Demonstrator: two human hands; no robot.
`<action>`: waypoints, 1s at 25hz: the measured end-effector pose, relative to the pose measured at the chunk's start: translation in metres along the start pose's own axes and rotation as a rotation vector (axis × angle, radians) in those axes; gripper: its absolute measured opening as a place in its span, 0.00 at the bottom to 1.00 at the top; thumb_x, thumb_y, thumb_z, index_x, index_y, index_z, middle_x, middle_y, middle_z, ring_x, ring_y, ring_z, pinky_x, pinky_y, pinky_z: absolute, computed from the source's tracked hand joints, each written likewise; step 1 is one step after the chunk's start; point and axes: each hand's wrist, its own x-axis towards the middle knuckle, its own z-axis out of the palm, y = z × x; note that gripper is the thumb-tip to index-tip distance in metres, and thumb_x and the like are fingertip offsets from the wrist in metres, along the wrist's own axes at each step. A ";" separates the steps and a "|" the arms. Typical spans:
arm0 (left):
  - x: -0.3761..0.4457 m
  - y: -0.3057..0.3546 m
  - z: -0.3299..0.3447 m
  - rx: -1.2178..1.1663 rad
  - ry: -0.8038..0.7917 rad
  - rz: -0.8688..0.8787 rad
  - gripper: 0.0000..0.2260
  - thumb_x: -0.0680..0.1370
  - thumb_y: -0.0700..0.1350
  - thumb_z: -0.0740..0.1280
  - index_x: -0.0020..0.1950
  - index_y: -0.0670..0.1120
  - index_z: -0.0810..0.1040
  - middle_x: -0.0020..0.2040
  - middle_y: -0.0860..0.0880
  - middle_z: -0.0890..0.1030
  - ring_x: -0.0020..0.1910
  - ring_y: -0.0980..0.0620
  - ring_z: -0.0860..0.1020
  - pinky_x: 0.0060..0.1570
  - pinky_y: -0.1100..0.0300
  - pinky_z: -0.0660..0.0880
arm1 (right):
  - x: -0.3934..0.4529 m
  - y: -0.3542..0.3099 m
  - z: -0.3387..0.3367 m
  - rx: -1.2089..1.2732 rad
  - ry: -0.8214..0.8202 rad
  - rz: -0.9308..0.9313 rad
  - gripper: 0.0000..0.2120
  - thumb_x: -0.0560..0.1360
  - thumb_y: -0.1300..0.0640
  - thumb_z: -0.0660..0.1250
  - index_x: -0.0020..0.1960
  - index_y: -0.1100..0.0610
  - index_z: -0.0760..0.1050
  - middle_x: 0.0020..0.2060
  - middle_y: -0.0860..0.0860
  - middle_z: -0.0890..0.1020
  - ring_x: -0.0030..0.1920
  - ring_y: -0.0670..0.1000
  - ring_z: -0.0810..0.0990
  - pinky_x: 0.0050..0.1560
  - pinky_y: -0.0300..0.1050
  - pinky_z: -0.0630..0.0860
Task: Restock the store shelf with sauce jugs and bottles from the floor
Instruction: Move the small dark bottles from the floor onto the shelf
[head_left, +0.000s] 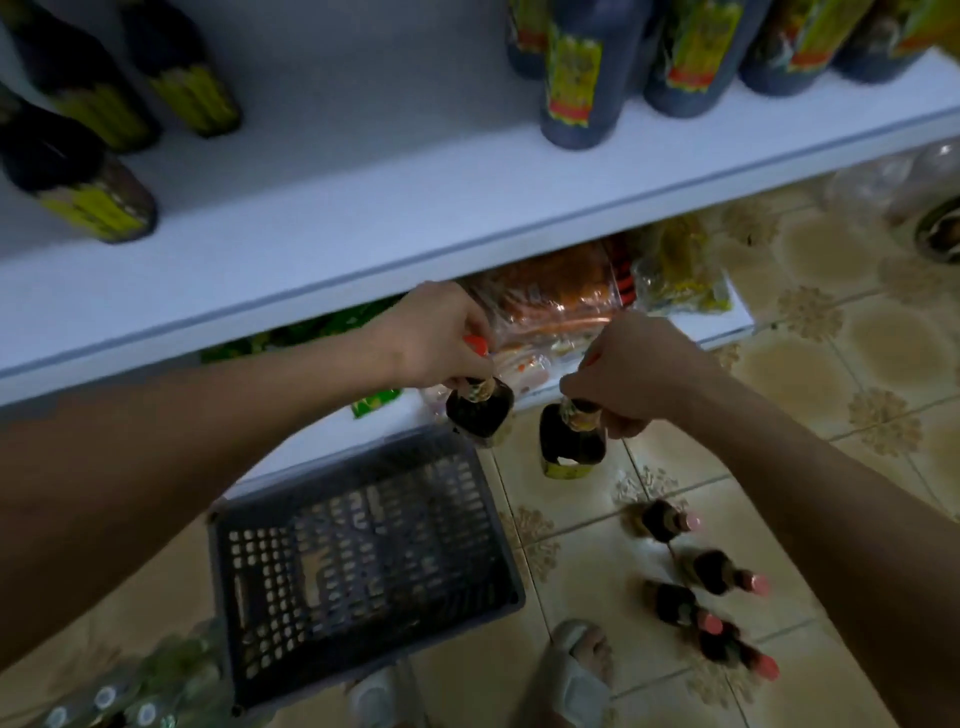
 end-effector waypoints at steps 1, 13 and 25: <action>-0.007 0.000 -0.021 0.010 0.005 0.007 0.08 0.72 0.46 0.73 0.50 0.48 0.86 0.37 0.54 0.81 0.36 0.57 0.78 0.37 0.72 0.72 | -0.004 -0.017 -0.015 -0.002 0.013 -0.024 0.16 0.73 0.53 0.71 0.38 0.67 0.82 0.25 0.57 0.83 0.28 0.55 0.85 0.39 0.51 0.85; -0.078 -0.032 -0.218 -0.347 0.251 -0.234 0.04 0.75 0.35 0.69 0.45 0.36 0.83 0.35 0.43 0.86 0.39 0.47 0.86 0.44 0.56 0.84 | -0.033 -0.224 -0.101 -0.185 0.286 -0.295 0.17 0.69 0.49 0.69 0.31 0.62 0.75 0.23 0.54 0.75 0.25 0.54 0.70 0.29 0.41 0.68; -0.069 -0.104 -0.241 -0.377 0.466 -0.415 0.11 0.78 0.40 0.69 0.54 0.32 0.80 0.46 0.34 0.84 0.44 0.40 0.85 0.52 0.47 0.82 | 0.036 -0.296 -0.064 -0.158 0.342 -0.356 0.16 0.72 0.46 0.71 0.39 0.57 0.71 0.38 0.54 0.76 0.43 0.58 0.75 0.40 0.43 0.69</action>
